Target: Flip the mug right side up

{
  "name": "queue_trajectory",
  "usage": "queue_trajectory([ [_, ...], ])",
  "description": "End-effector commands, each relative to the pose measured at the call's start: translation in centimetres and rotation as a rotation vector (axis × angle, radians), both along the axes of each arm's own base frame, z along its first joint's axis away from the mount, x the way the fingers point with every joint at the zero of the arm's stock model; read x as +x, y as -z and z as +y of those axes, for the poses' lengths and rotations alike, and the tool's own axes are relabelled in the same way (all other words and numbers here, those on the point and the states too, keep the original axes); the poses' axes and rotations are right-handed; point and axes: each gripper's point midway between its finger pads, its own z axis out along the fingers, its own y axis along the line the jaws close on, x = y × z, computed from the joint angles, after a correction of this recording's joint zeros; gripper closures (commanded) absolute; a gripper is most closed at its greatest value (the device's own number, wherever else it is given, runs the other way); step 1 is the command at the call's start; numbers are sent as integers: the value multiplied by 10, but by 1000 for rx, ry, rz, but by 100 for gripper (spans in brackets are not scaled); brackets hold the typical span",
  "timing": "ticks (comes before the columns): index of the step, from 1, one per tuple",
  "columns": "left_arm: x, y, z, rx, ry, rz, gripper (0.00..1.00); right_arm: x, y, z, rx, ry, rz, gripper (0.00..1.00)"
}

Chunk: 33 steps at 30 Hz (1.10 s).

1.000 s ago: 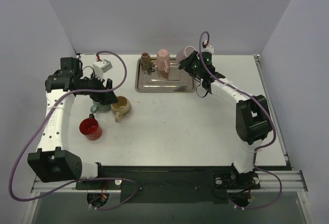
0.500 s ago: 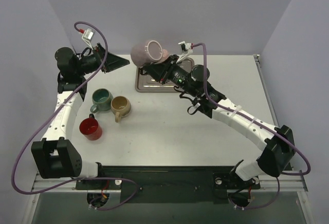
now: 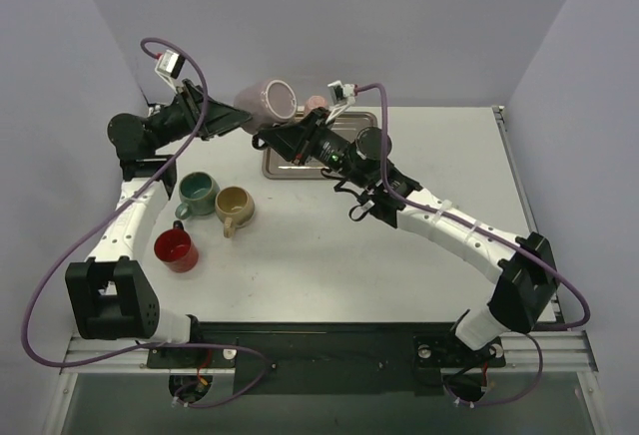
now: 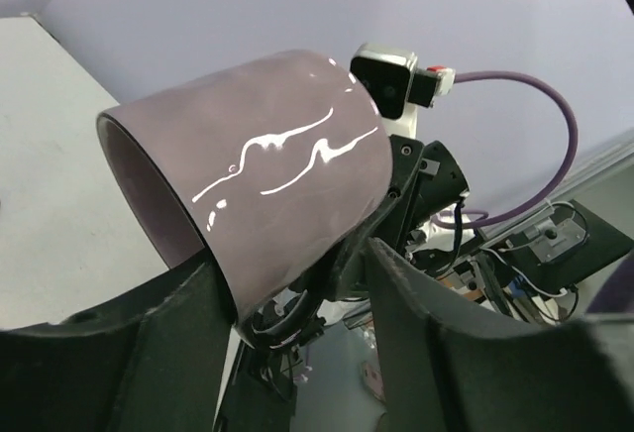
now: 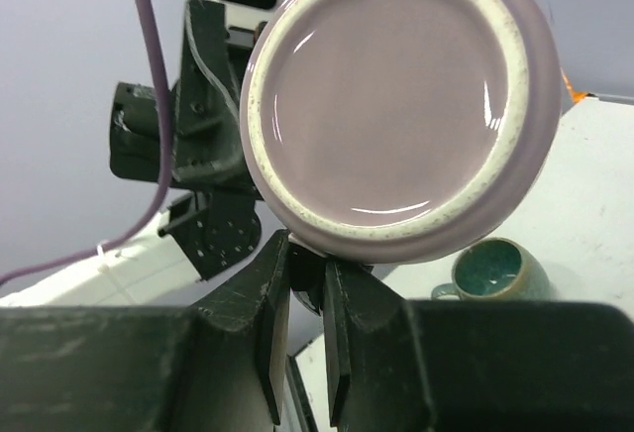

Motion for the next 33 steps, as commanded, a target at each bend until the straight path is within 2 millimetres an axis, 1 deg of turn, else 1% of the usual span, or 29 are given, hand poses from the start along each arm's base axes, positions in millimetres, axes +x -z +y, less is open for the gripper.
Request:
queue_trajectory([
  [1,-28,-11,-23,-4,109,-63,44,-14,-75,-1,215,-58,-137,100],
  [4,-29,-13,-24,-4,113,-71,60,-4,-68,5,199,-60,-125,100],
  [5,-29,-15,-24,-4,113,-75,75,2,-58,9,180,-69,-97,100],
  [6,-28,-14,-24,-3,114,-75,81,6,-57,10,176,-73,-87,100],
  [7,-27,-14,-24,-2,114,-74,100,11,-50,12,170,-78,-64,100],
  [9,-25,-10,-22,4,113,-61,100,22,-30,13,123,-64,-22,100],
  [10,-21,-7,-19,21,93,-85,100,25,-26,12,102,-55,-8,92],
  [11,-16,-1,-16,44,85,-7,100,36,-6,9,34,-25,36,82],
  [12,-9,8,-14,101,51,-80,100,41,-3,6,7,-5,38,66],
  [13,4,20,2,135,7,76,100,56,20,-3,-82,55,76,58],
  [14,16,30,18,230,-72,-64,100,65,24,-9,-124,94,72,23],
  [15,15,40,29,266,-99,102,100,84,54,-24,-250,191,98,16],
  [16,25,52,50,395,-193,-25,100,95,59,-36,-331,253,69,13],
  [17,16,60,59,481,-216,47,100,118,85,-57,-425,377,125,13],
  [18,23,76,80,671,-301,-37,100,126,88,-66,-487,430,104,13],
  [19,12,78,88,792,-313,-41,100,146,105,-86,-554,536,141,12],
  [20,10,93,103,947,-328,-90,100,161,121,-95,-622,596,140,12],
  [21,-7,101,107,1007,-299,-51,100,170,122,-103,-654,627,147,12],
  [22,-10,111,125,1135,-300,-87,100,186,141,-112,-730,671,152,12],
  [23,-27,125,130,1190,-247,-32,100,193,139,-117,-766,696,147,11],
  [24,-35,140,147,1309,-223,-36,100,204,163,-122,-850,713,165,11],
  [25,-48,153,156,1370,-183,18,100,213,155,-124,-860,729,152,10],
  [26,-60,172,171,1472,-137,50,100,225,180,-128,-920,734,172,10],
  [27,-67,183,182,1532,-115,82,100,233,177,-128,-921,743,170,10],
  [28,-76,198,199,1618,-104,129,100,243,201,-129,-959,733,195,10],
  [29,-74,204,215,1670,-142,147,100,252,196,-129,-942,743,188,11],
  [30,-80,214,229,1732,-148,193,100,261,213,-128,-951,729,209,12],
  [32,-72,217,251,1768,-208,211,100,274,230,-126,-929,713,244,14],
  [33,-73,217,261,1762,-236,240,100,279,228,-124,-905,713,246,14],
])
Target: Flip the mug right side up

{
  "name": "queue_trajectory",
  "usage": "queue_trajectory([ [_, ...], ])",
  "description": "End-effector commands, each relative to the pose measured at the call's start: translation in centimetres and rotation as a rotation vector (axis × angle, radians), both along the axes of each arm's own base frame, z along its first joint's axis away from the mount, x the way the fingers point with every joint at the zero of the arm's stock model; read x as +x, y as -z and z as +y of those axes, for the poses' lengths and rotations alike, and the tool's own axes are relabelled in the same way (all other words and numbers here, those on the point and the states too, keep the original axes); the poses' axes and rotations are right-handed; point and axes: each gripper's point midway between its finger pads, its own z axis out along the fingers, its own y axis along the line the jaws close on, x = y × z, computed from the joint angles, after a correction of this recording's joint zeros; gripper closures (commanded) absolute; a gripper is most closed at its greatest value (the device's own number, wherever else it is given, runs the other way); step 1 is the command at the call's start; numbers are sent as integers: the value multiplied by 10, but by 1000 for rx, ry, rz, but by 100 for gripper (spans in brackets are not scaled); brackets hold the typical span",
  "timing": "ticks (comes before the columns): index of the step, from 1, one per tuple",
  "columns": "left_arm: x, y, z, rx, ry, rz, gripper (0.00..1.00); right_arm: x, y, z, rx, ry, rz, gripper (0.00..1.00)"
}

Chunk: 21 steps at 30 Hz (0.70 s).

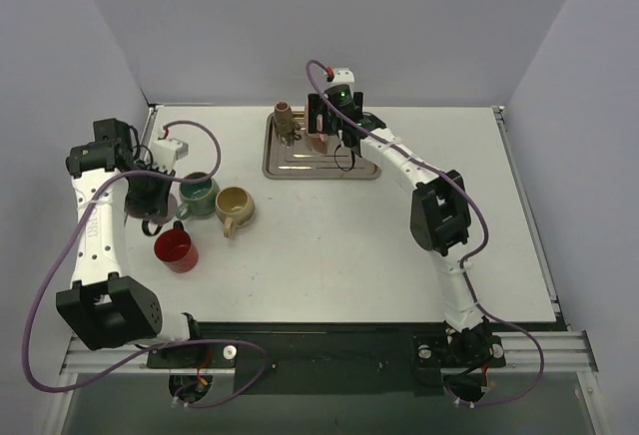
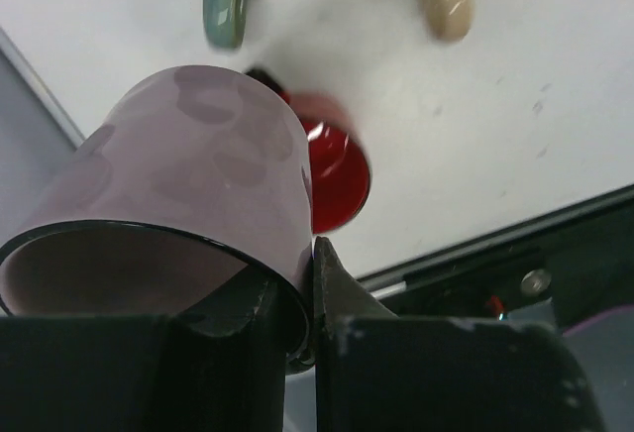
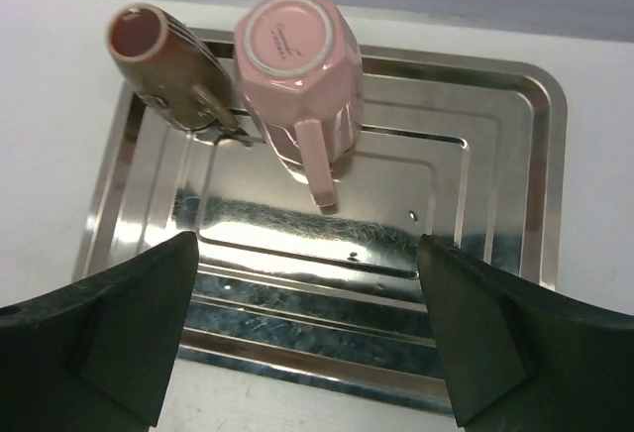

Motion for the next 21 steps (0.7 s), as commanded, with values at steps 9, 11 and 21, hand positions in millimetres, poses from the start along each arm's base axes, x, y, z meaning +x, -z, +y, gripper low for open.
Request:
queue_trajectory([
  [9,21,35,95,187,-100,148,100,39,54,3,20,-1,51,17],
  [11,29,57,100,178,-104,204,100,45,60,3,42,5,56,19],
  [21,68,118,112,67,-126,313,100,69,70,13,95,16,28,32],
])
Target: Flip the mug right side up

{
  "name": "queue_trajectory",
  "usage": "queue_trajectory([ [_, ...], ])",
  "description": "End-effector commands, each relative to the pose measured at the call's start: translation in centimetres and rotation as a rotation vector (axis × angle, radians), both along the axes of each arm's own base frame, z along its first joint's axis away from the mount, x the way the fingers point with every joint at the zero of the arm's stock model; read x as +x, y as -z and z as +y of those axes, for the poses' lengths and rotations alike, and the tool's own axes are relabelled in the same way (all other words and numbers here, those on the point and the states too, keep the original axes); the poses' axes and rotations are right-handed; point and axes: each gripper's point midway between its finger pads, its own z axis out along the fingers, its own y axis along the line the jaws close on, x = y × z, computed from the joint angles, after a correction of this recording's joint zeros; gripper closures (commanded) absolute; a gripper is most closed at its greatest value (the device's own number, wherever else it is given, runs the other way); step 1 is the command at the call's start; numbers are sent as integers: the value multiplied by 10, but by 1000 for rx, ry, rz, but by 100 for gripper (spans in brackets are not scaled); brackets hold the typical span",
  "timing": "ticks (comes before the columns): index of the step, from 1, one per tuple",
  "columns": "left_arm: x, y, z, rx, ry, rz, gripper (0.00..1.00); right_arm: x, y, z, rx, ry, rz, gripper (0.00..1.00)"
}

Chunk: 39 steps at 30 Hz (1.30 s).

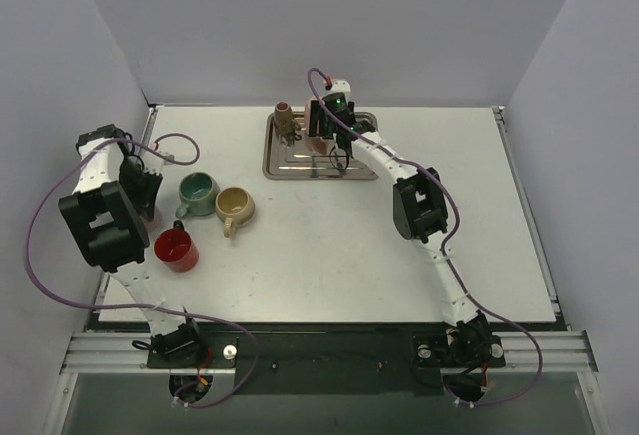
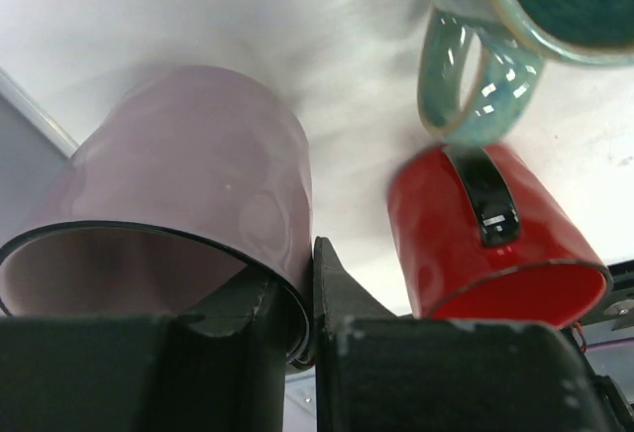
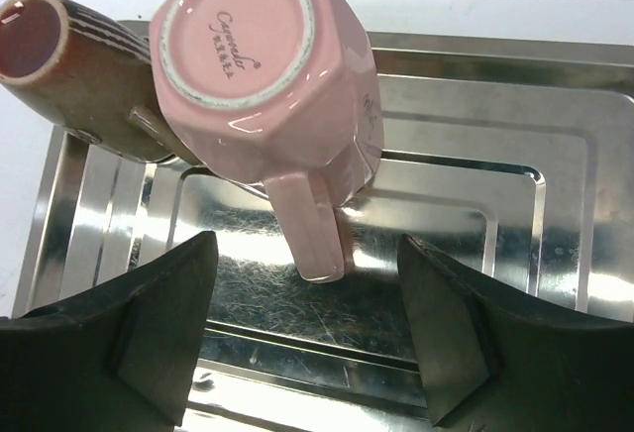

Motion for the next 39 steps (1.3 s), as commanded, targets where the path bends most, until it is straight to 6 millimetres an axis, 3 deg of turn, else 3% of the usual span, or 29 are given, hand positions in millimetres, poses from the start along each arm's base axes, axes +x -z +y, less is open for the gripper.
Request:
queue_trajectory([
  [1,31,-12,6,-13,-10,-104,100,12,-26,5,34,-9,-60,32],
  [2,32,-9,4,-24,-8,-97,98,10,-22,4,22,-23,-53,32],
  [3,31,-2,3,-34,-7,-85,95,9,-31,6,13,-49,-74,32],
  [4,31,0,2,-42,-5,-81,91,4,-22,2,-13,-60,-57,32],
  [5,30,7,1,-48,-2,-74,89,4,-29,-1,-46,-73,-79,31],
  [9,25,23,-4,-69,11,-53,79,2,-27,-18,-211,-108,-86,30],
  [10,25,25,-6,-76,12,-49,77,-5,-19,-22,-260,-150,-46,29],
  [14,20,30,-12,-104,21,-44,72,-49,-9,-25,-309,-312,102,22],
  [17,19,27,-14,-111,26,-53,54,-85,-17,-32,-271,-348,131,16],
  [18,20,25,-15,-115,23,-59,42,-93,-16,-28,-246,-379,145,14],
  [22,21,9,-19,-131,21,-89,36,-136,6,-26,-317,-589,279,14],
  [28,17,-19,-24,-125,35,-144,35,-147,28,-39,-690,-914,263,20],
  [30,13,-25,-22,-111,42,-148,29,-145,35,-42,-770,-965,264,23],
  [31,12,-27,-21,-101,41,-148,18,-141,34,-47,-830,-961,259,24],
  [34,9,-37,-20,-78,48,-171,14,-141,44,-51,-914,-1000,276,25],
  [36,10,-42,-21,-75,49,-183,13,-137,49,-53,-978,-1004,280,34],
  [37,11,-45,-20,-74,47,-191,13,-132,54,-59,-1052,-977,295,44],
  [39,12,-51,-23,-79,49,-205,13,-122,57,-64,-1112,-940,301,48],
])
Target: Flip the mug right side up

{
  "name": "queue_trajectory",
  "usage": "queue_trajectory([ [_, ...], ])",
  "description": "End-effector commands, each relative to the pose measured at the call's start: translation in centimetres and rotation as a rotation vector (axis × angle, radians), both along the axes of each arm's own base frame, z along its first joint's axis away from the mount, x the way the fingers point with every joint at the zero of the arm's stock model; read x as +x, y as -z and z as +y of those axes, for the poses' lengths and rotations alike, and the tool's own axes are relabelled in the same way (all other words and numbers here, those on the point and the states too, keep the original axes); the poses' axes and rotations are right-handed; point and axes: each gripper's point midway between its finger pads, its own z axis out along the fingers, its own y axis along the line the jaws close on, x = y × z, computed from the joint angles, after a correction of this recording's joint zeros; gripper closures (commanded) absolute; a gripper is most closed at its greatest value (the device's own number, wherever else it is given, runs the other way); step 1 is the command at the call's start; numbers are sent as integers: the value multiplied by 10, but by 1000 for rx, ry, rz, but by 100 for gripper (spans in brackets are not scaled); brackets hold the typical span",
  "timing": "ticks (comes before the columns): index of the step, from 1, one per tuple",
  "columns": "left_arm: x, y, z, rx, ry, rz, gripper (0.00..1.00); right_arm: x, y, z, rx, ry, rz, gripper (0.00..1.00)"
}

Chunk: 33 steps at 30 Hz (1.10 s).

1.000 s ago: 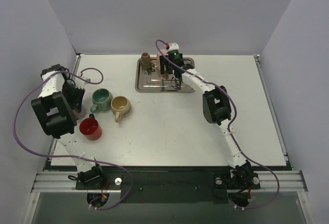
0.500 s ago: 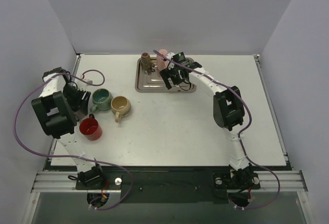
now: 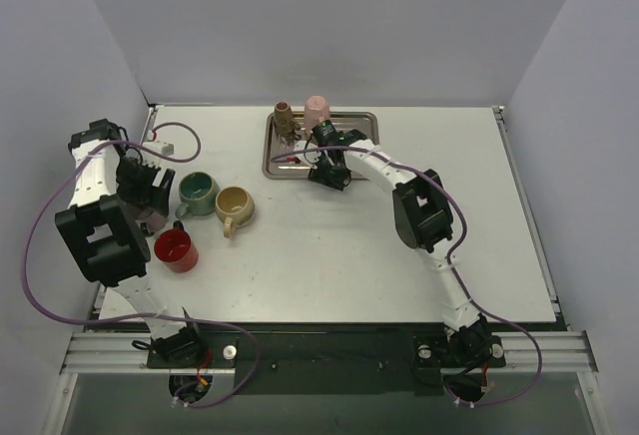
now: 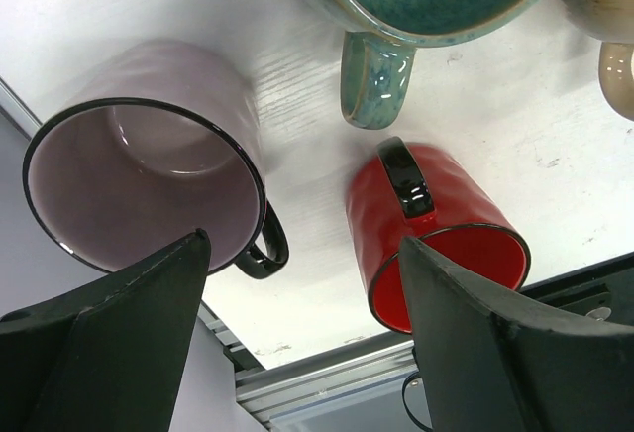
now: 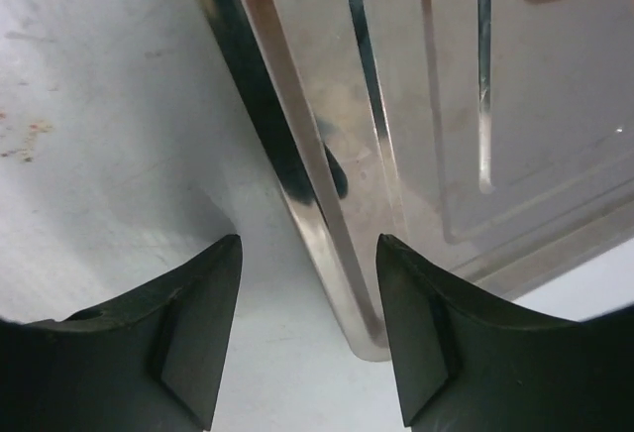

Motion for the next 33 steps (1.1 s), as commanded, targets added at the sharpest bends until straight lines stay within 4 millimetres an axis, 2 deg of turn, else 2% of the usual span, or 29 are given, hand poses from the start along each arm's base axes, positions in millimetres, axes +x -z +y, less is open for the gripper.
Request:
queue_trajectory([
  [1,3,-30,-3,4,19,-72,13,20,-4,-19,-202,-33,-82,48],
  [8,3,-39,-5,12,29,-98,12,18,11,-24,-330,-107,-91,53],
  [15,2,-43,-10,-8,40,-110,12,13,14,-25,-410,-191,-74,78],
  [16,2,-45,-10,-7,42,-116,13,9,14,-22,-426,-211,-74,83],
  [17,2,-46,-10,-5,44,-119,12,6,14,-24,-459,-232,-72,92],
  [19,1,-49,-12,-7,49,-129,13,1,14,-25,-511,-258,-77,100],
  [28,-5,-56,-15,0,70,-152,12,-47,8,-48,-562,-255,-72,100],
  [33,-5,-60,-18,-11,74,-169,12,-83,3,-60,-572,-282,-74,100],
])
